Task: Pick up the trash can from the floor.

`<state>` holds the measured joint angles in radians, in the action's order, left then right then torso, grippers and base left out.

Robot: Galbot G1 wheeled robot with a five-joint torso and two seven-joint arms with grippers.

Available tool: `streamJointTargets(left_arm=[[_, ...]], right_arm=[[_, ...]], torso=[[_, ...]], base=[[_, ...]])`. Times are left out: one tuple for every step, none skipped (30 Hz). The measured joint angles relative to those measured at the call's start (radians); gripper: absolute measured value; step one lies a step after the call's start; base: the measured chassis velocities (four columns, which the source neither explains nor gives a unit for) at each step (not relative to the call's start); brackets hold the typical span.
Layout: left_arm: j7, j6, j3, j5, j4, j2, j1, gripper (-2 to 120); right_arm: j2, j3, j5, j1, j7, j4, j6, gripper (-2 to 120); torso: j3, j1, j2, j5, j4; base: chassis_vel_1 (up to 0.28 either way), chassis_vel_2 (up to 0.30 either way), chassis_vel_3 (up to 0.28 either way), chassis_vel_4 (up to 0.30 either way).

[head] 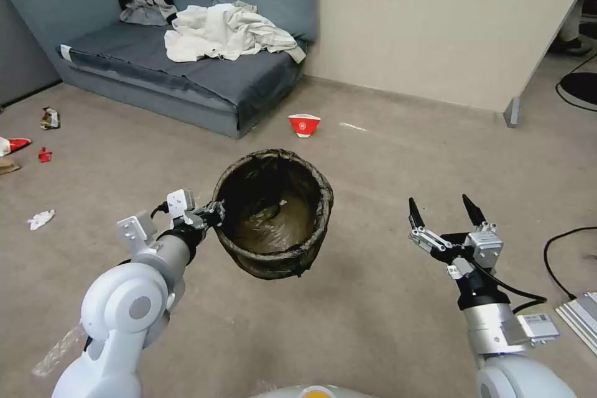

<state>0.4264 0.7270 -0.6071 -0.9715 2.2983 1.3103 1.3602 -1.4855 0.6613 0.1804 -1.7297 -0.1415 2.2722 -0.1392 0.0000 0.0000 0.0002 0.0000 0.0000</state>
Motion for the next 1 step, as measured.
streamJointTargets(left_arm=[[0.0,0.0,0.0,0.0,0.001,0.0,0.001,6]], right_arm=[[-0.001,0.0,0.0,-0.001,0.0,0.001,0.0,100]], torso=[[0.0,0.0,0.0,0.0,0.0]], base=[[0.0,0.0,0.0,0.0]])
